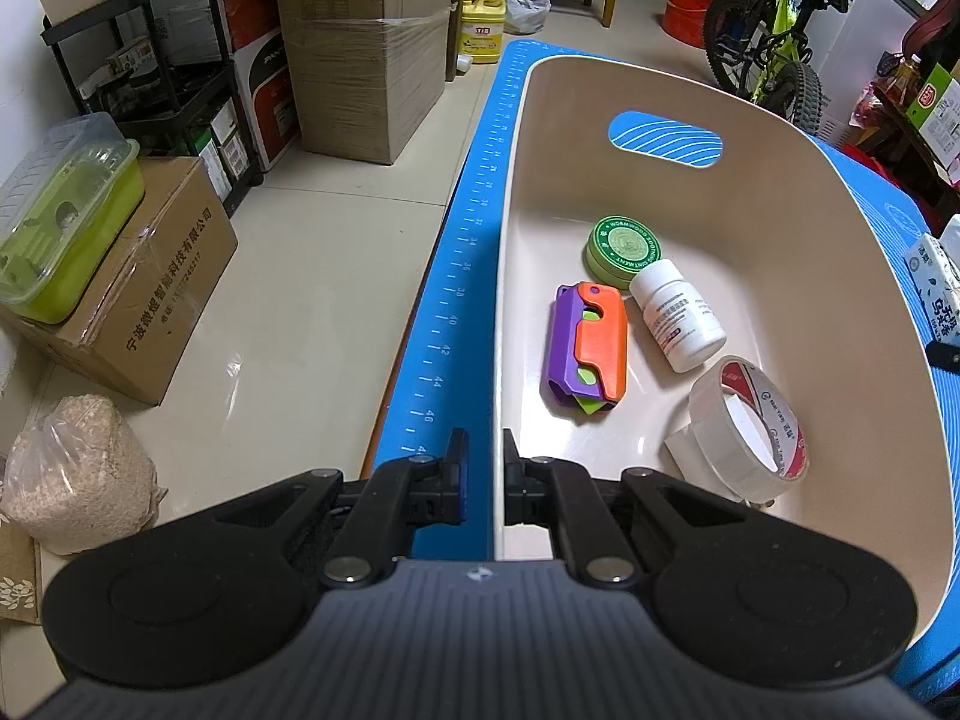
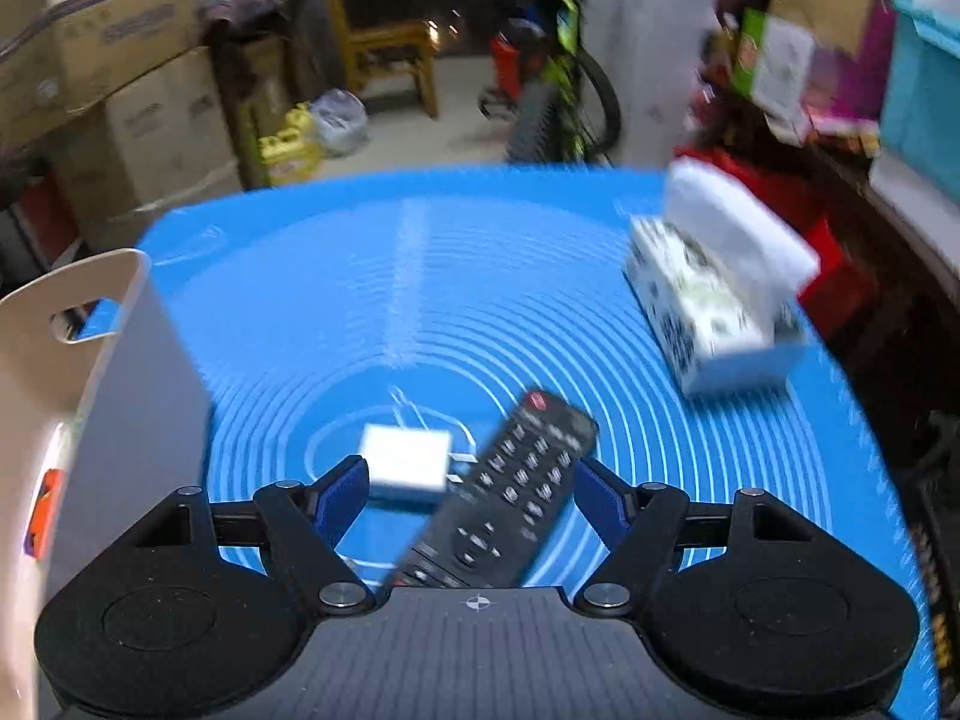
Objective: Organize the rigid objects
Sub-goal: 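Move the right tool back and grasp the black TV remote, then carry the remote into the basket and open the right gripper, then move the right tool back and grasp the white charger plug, then carry the charger plug into the basket and open the right gripper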
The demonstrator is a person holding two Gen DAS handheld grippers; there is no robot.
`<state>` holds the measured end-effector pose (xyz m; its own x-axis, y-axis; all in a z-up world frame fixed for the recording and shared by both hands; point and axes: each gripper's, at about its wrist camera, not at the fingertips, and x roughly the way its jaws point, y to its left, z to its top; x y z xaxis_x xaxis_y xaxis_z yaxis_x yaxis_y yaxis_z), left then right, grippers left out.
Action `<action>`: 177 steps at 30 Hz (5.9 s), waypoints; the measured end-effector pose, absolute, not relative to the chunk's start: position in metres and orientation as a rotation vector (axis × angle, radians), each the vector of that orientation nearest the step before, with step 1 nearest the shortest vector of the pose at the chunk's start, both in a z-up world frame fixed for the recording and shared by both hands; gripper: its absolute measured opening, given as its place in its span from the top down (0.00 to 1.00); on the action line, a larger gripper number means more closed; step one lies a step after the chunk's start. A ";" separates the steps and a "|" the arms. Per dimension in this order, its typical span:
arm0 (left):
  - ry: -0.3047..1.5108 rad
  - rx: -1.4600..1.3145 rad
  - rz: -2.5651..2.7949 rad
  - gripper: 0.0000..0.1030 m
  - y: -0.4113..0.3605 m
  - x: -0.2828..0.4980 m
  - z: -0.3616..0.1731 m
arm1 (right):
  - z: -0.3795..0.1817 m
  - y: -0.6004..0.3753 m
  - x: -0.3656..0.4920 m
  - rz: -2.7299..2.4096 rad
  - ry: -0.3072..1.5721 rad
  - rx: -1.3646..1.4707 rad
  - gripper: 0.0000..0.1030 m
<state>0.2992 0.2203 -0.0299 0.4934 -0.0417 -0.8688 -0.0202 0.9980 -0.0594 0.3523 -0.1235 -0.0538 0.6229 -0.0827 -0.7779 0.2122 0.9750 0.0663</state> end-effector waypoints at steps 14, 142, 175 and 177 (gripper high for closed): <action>1.055 -0.060 -0.011 0.88 0.222 0.299 -0.029 | -0.097 -0.136 0.367 -0.242 0.948 0.204 0.23; 1.076 -0.034 -0.004 0.88 0.222 0.302 -0.032 | -0.085 -0.110 0.401 -0.110 0.859 0.071 0.20; 1.076 -0.038 -0.005 0.88 0.222 0.303 -0.033 | -0.029 -0.083 0.371 -0.024 0.676 0.059 0.35; 1.076 -0.037 -0.005 0.88 0.222 0.302 -0.033 | -0.009 -0.075 0.361 0.014 0.617 0.074 0.35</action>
